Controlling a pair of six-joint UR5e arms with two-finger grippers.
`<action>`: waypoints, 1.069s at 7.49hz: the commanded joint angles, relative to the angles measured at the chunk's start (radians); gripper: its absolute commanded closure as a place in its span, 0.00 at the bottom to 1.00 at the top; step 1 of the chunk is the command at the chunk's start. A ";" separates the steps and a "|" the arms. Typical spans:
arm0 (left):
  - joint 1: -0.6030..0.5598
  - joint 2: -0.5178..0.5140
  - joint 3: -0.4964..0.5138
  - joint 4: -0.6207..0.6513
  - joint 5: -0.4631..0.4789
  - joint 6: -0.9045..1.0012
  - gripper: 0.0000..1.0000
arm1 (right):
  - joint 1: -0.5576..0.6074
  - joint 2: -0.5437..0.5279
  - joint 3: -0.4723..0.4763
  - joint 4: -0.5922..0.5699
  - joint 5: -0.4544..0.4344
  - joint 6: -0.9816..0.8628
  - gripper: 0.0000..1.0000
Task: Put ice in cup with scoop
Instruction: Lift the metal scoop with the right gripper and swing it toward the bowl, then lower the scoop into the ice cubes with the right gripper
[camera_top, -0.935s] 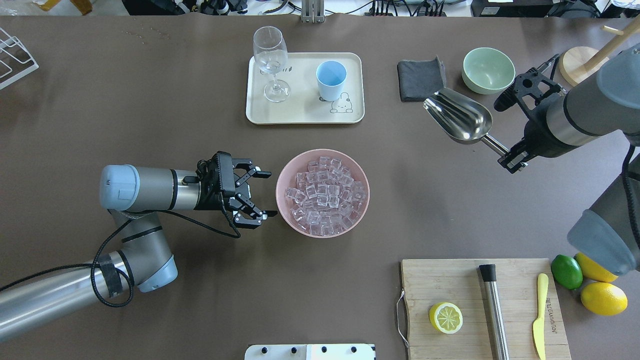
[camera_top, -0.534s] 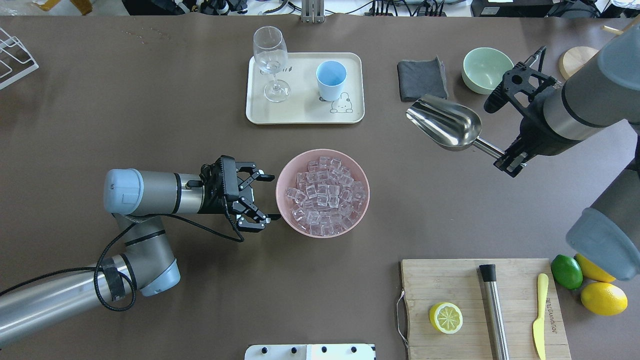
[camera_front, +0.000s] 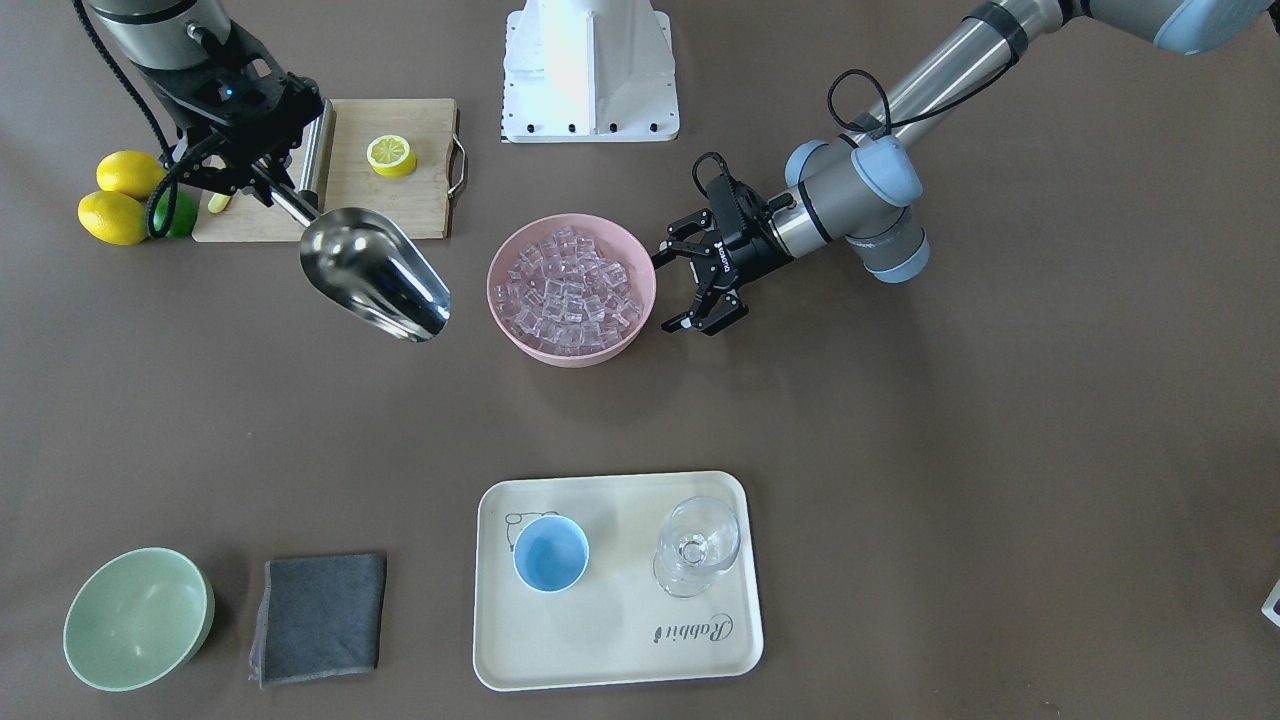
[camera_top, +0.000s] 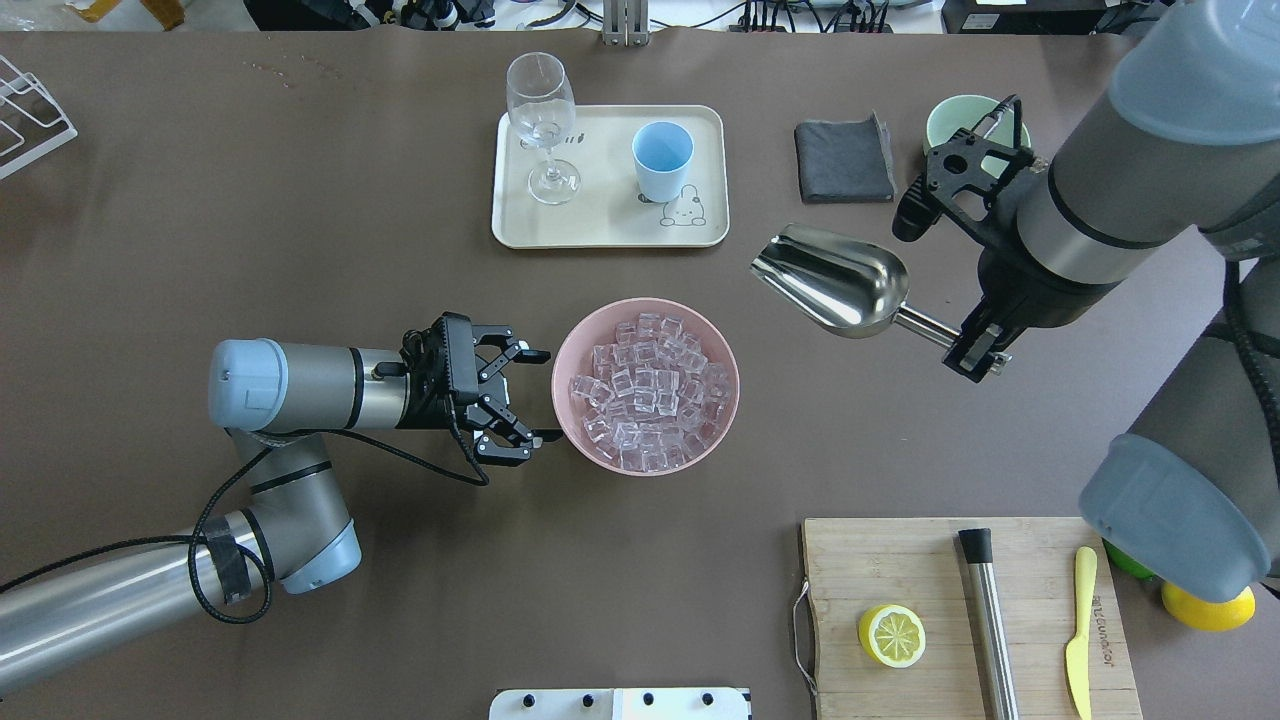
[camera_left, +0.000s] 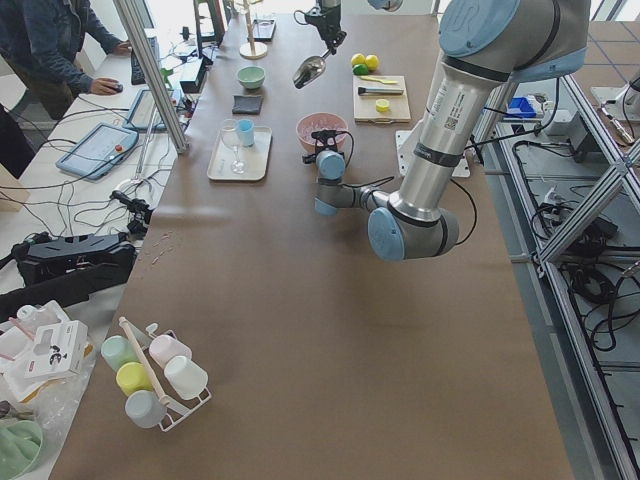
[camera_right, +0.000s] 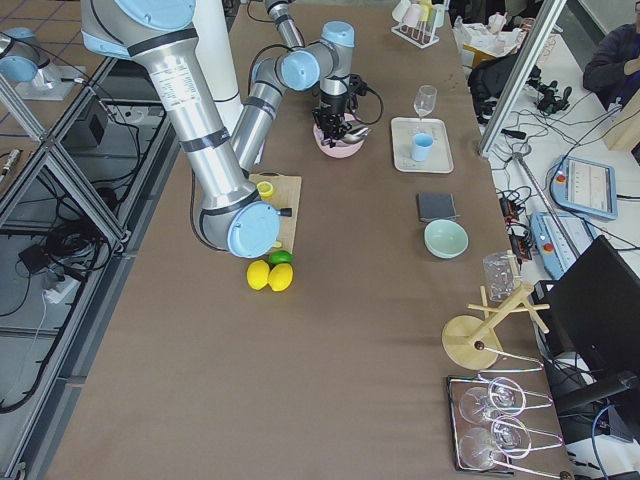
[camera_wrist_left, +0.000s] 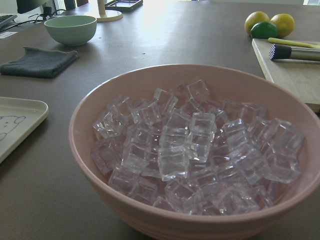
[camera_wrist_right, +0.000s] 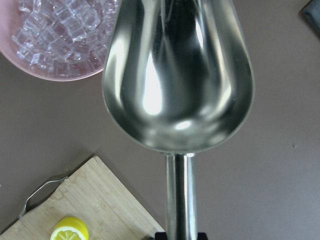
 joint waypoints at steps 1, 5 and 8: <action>0.001 0.001 0.000 0.000 0.000 0.000 0.02 | -0.087 0.061 -0.008 -0.142 -0.001 -0.011 1.00; -0.002 0.001 -0.003 -0.002 -0.001 0.000 0.02 | -0.140 0.225 -0.029 -0.479 -0.002 -0.085 1.00; -0.004 0.004 -0.003 -0.011 -0.001 -0.001 0.02 | -0.140 0.369 -0.197 -0.555 -0.005 -0.121 1.00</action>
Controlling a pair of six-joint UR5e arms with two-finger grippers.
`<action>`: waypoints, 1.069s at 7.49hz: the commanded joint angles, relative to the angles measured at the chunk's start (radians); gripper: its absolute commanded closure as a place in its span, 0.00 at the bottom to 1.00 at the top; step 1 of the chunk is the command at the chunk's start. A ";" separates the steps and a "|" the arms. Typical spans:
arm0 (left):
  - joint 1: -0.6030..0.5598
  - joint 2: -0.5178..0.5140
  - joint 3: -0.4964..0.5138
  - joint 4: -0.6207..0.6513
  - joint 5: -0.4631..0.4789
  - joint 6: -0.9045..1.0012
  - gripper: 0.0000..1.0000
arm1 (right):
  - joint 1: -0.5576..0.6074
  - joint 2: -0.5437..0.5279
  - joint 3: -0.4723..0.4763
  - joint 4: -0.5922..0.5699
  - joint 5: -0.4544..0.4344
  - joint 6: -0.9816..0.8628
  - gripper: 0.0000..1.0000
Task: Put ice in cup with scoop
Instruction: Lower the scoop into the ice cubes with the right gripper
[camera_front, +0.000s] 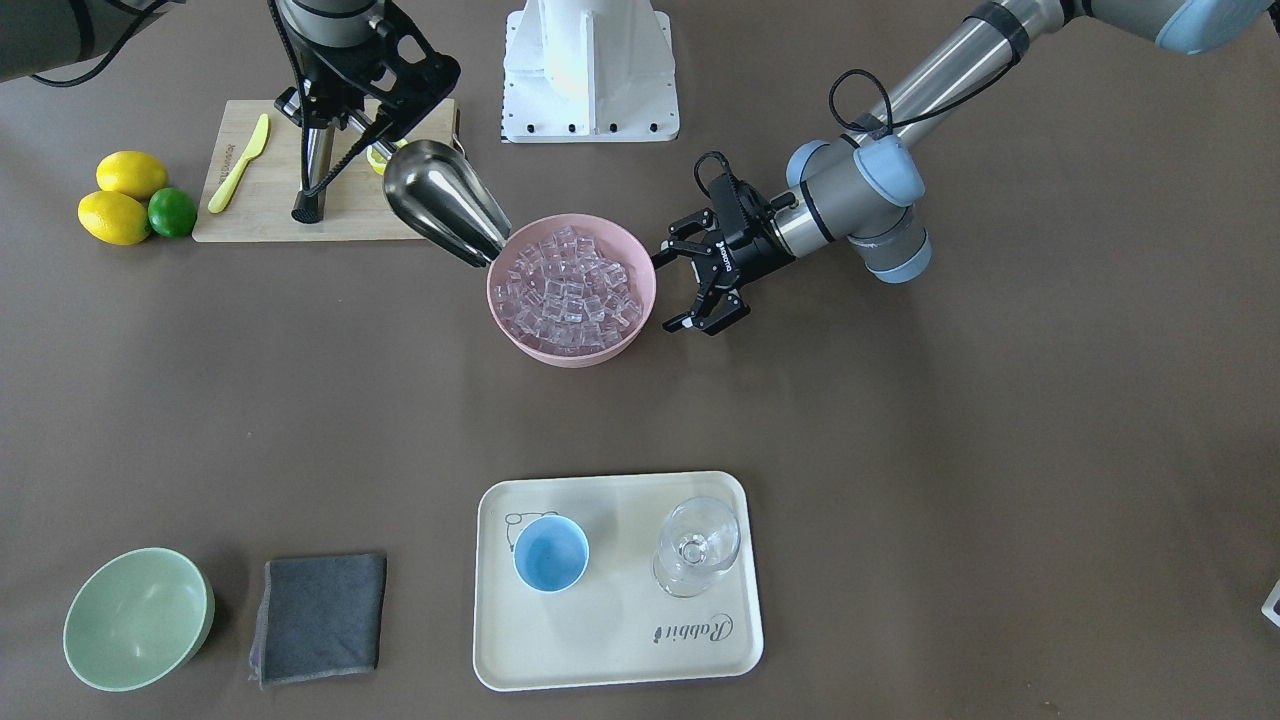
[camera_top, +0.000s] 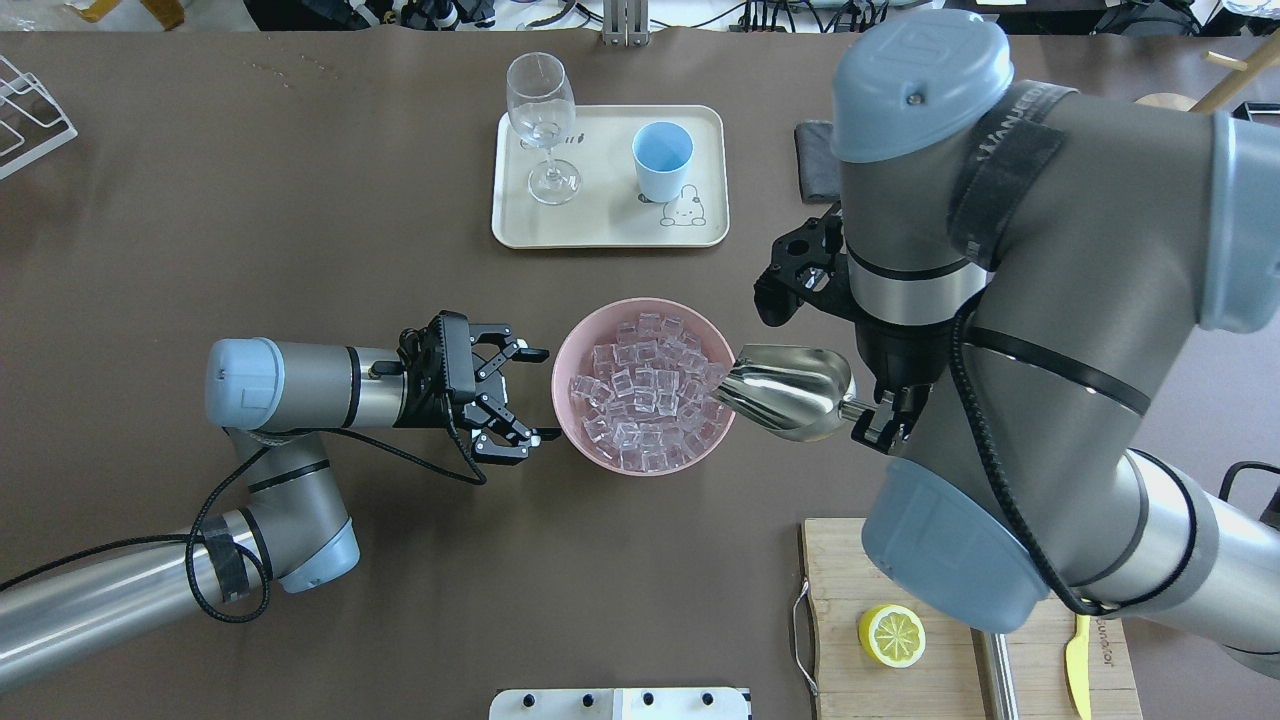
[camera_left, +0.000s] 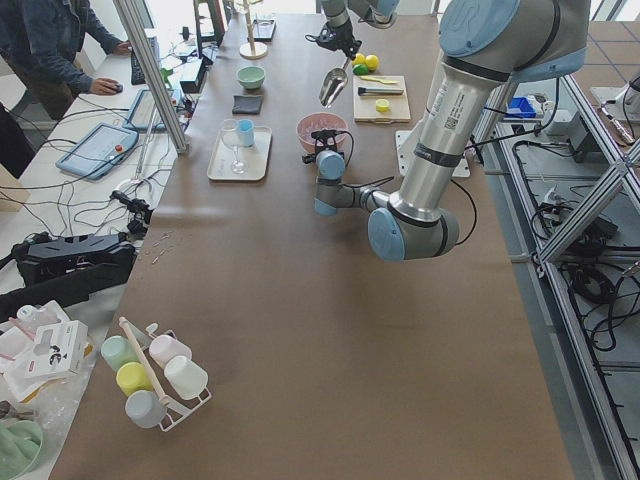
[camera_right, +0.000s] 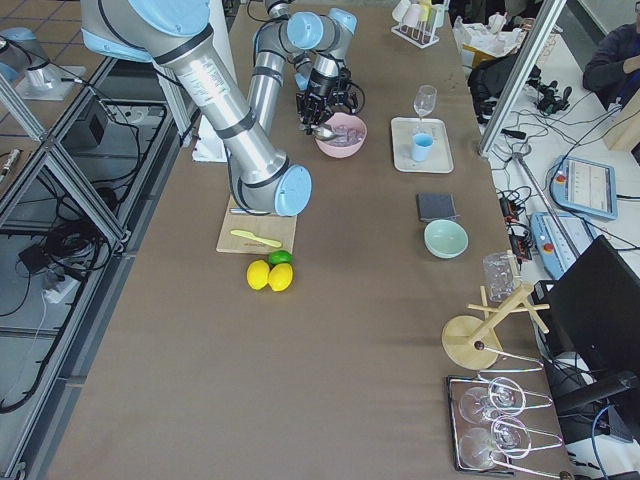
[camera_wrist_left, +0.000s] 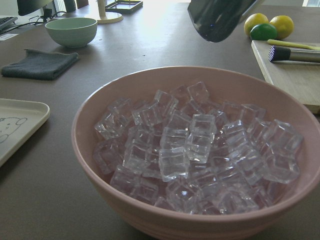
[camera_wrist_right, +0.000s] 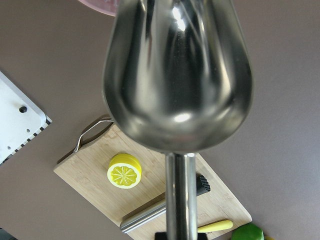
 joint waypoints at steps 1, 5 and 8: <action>-0.002 0.000 0.000 -0.005 0.000 -0.001 0.02 | 0.000 0.095 -0.085 -0.061 -0.001 -0.010 1.00; -0.002 -0.002 0.000 -0.005 0.003 -0.001 0.02 | -0.001 0.153 -0.218 -0.104 -0.001 -0.042 1.00; -0.002 0.001 0.001 -0.005 0.003 -0.001 0.02 | -0.018 0.212 -0.318 -0.125 -0.006 -0.072 1.00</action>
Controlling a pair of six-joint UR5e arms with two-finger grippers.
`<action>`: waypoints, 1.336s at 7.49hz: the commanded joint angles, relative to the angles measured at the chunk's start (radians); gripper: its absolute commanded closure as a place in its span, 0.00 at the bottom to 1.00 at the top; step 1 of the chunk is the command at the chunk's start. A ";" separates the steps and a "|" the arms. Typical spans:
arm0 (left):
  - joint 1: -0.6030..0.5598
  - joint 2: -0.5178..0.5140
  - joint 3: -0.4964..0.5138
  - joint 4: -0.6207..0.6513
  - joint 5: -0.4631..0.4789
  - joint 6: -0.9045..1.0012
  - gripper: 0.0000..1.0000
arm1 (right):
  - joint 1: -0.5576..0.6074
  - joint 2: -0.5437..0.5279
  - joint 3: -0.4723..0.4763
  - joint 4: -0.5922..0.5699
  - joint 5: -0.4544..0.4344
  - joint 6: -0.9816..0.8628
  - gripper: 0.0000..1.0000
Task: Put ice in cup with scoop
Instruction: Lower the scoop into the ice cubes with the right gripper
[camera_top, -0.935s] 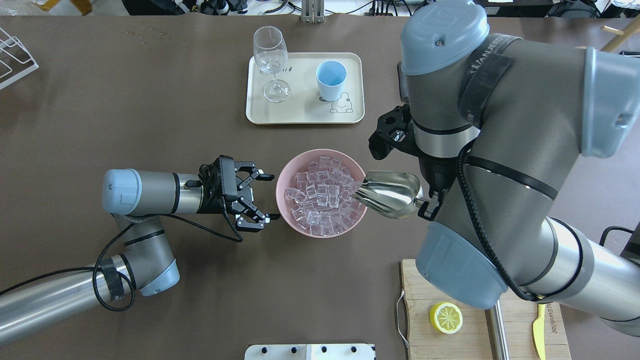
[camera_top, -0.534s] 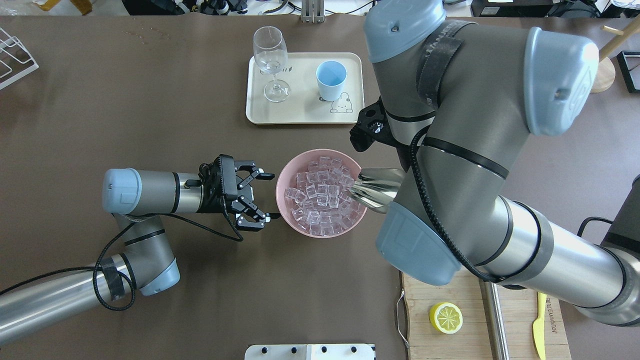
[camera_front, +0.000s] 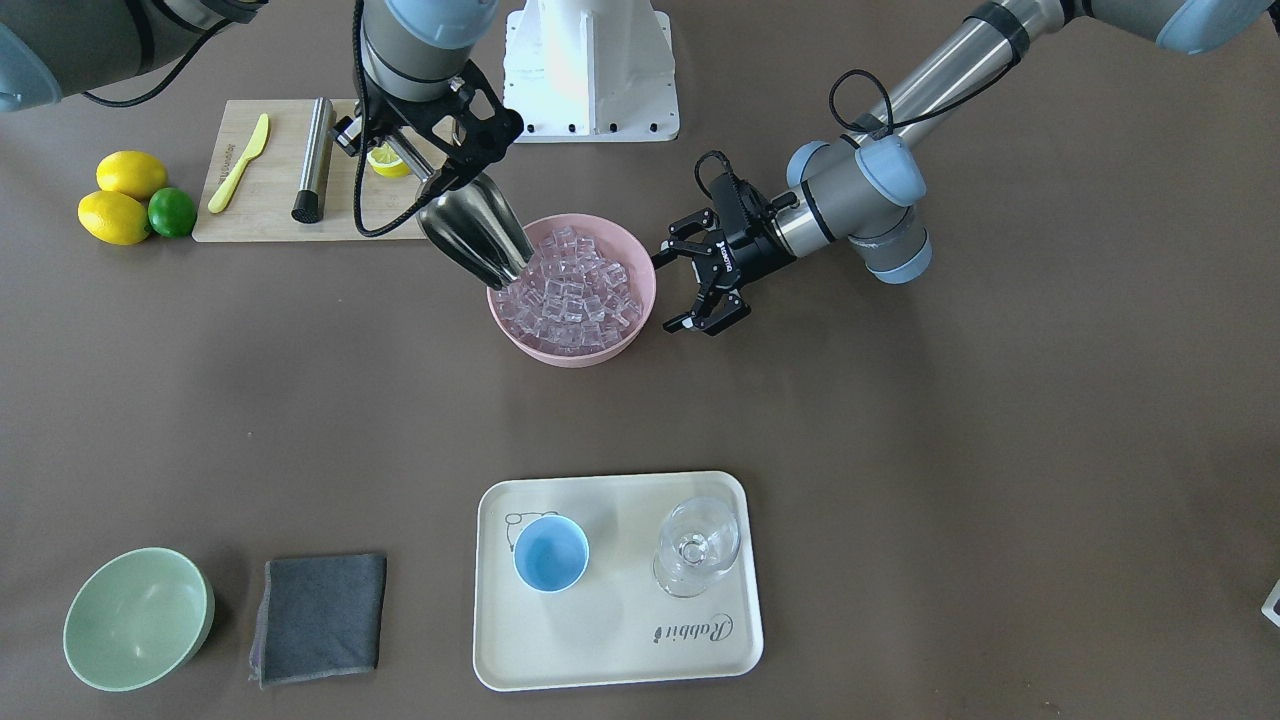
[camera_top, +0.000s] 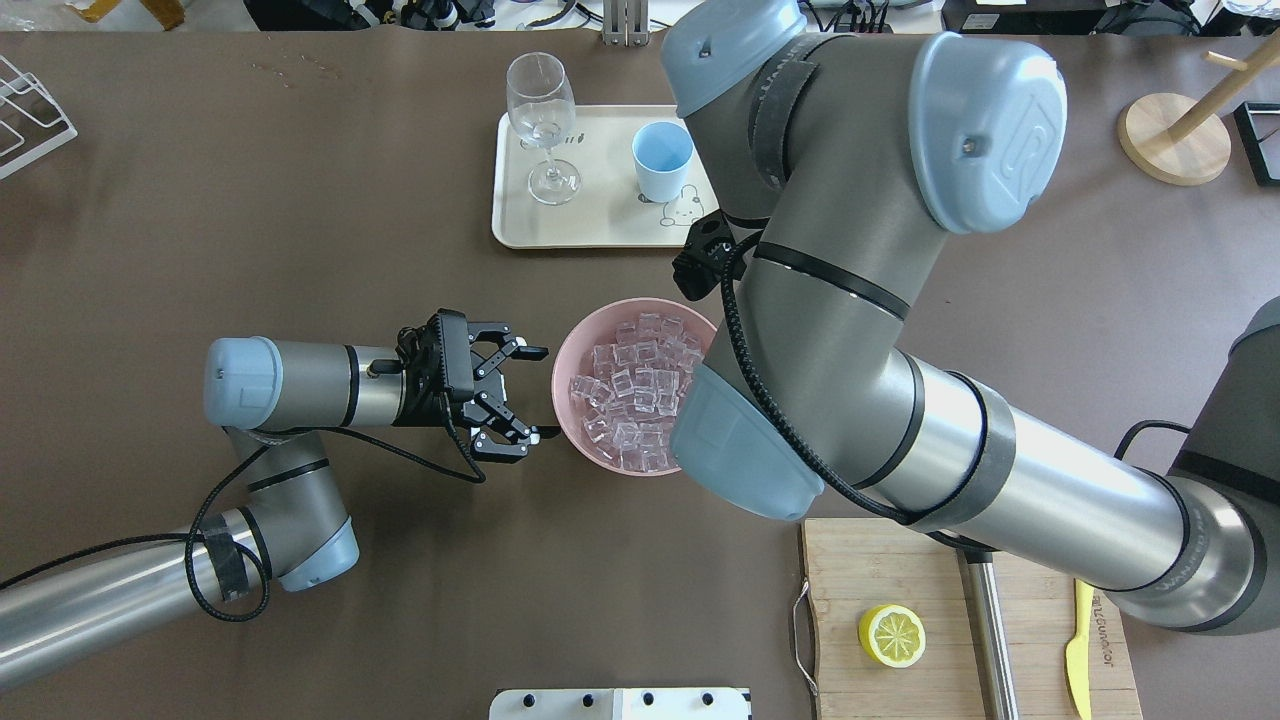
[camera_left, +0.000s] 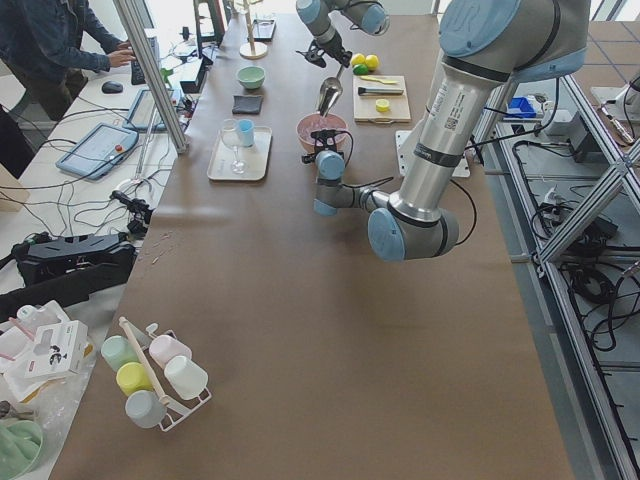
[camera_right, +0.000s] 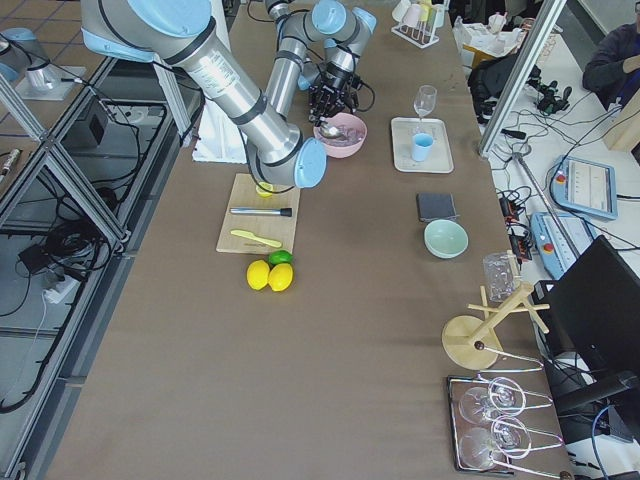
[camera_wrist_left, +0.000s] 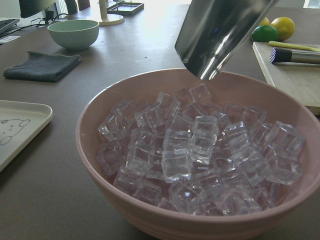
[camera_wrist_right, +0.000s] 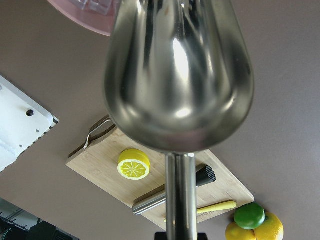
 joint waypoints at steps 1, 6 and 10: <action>0.000 0.001 0.002 0.006 0.002 -0.002 0.02 | -0.024 0.016 -0.041 -0.005 -0.007 -0.011 1.00; 0.002 0.001 0.002 0.006 0.002 0.000 0.02 | -0.070 0.082 -0.160 -0.012 -0.039 -0.011 1.00; 0.002 0.001 0.002 0.006 0.000 0.000 0.02 | -0.087 0.080 -0.208 -0.001 -0.060 -0.013 1.00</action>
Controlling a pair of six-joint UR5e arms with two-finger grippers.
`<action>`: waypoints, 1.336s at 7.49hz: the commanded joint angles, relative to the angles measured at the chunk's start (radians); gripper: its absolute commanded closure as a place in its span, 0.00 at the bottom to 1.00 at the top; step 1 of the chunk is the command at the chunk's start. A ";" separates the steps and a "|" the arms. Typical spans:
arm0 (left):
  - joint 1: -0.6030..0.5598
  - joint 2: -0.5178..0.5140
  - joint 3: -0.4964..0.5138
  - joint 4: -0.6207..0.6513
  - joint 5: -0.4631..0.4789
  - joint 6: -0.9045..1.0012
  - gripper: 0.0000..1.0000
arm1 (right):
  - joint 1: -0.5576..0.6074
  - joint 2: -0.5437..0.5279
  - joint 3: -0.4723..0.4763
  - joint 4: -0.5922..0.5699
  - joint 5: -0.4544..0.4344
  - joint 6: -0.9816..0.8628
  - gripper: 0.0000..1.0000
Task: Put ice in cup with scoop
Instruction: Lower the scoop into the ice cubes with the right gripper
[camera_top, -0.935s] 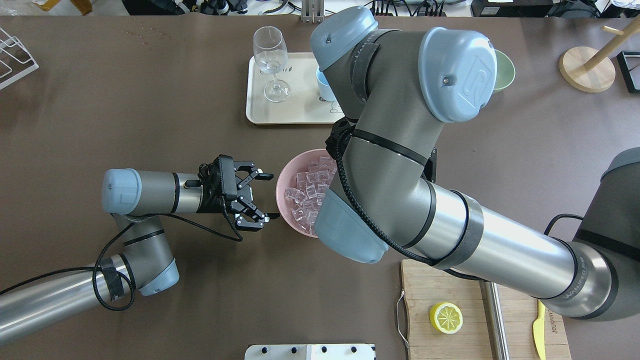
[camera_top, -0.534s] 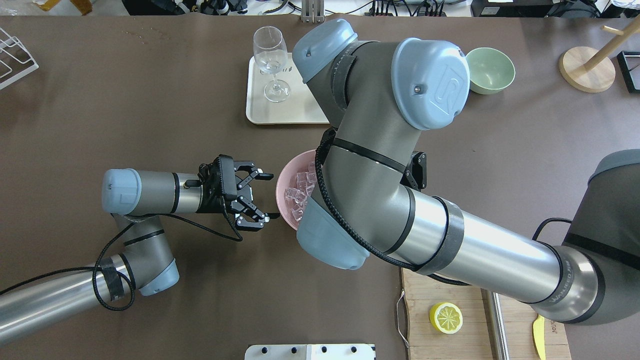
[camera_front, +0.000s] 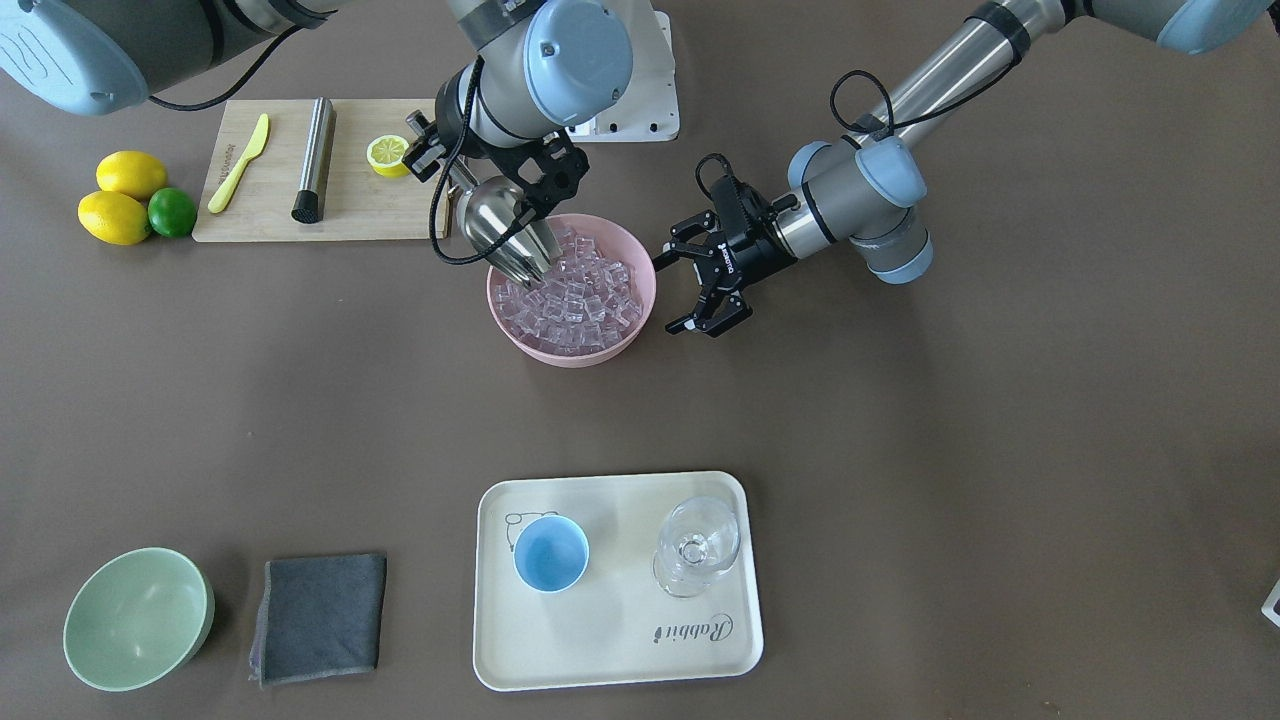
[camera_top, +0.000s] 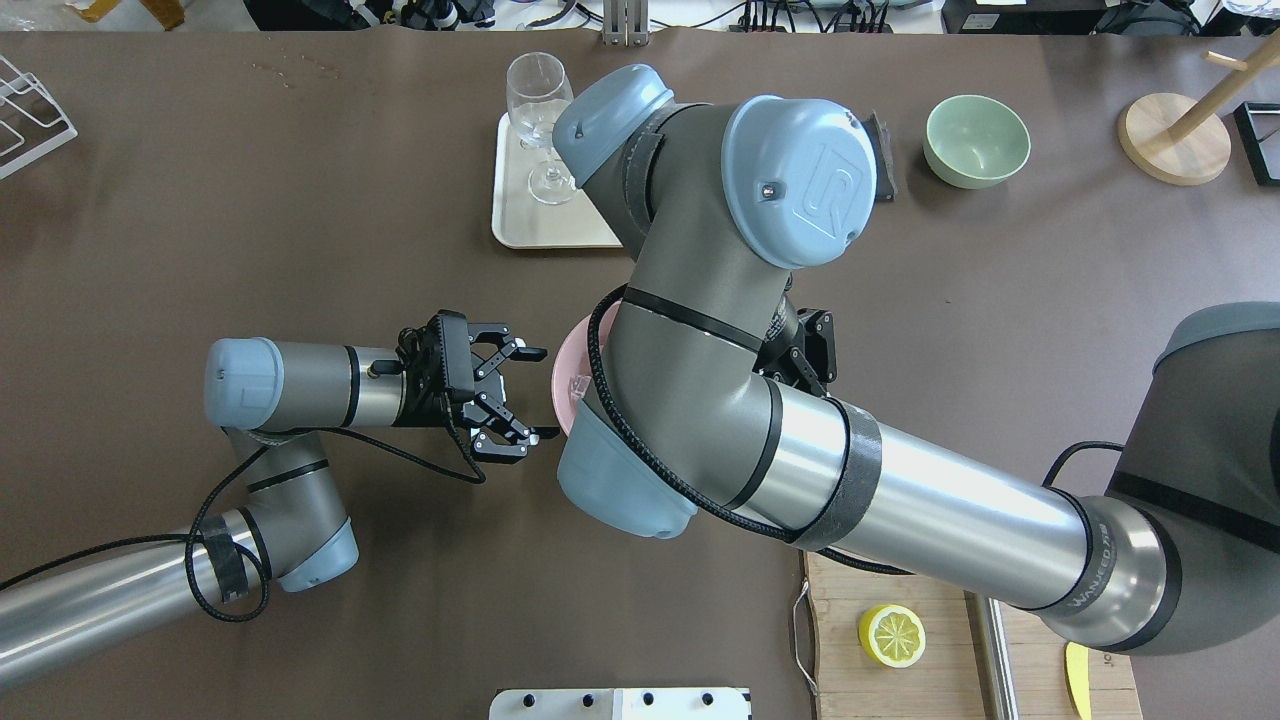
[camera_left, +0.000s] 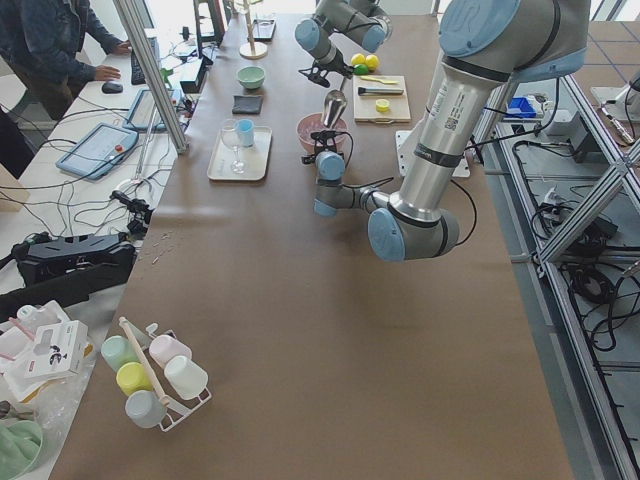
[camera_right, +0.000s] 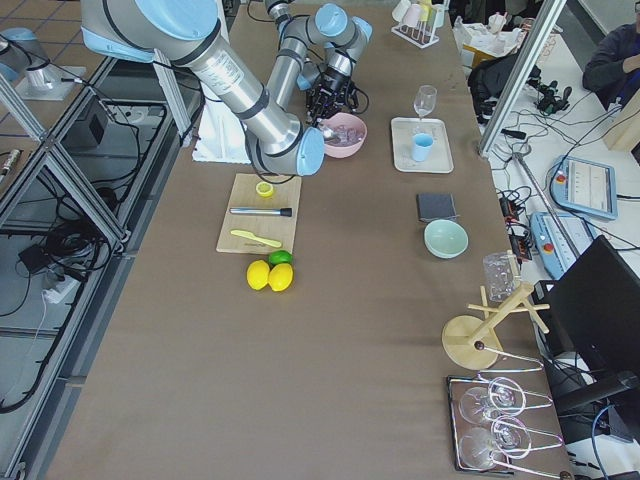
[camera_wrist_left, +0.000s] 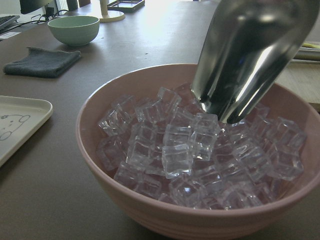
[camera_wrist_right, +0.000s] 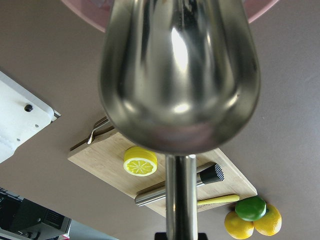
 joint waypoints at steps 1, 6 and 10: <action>0.001 0.000 0.000 -0.001 0.000 0.001 0.02 | -0.012 0.001 -0.044 0.010 -0.013 0.000 1.00; 0.001 0.002 0.000 -0.001 0.000 0.001 0.02 | -0.017 0.051 -0.151 0.079 -0.024 -0.002 1.00; 0.001 0.003 0.002 -0.003 0.000 0.001 0.02 | -0.017 0.063 -0.210 0.142 -0.021 0.000 1.00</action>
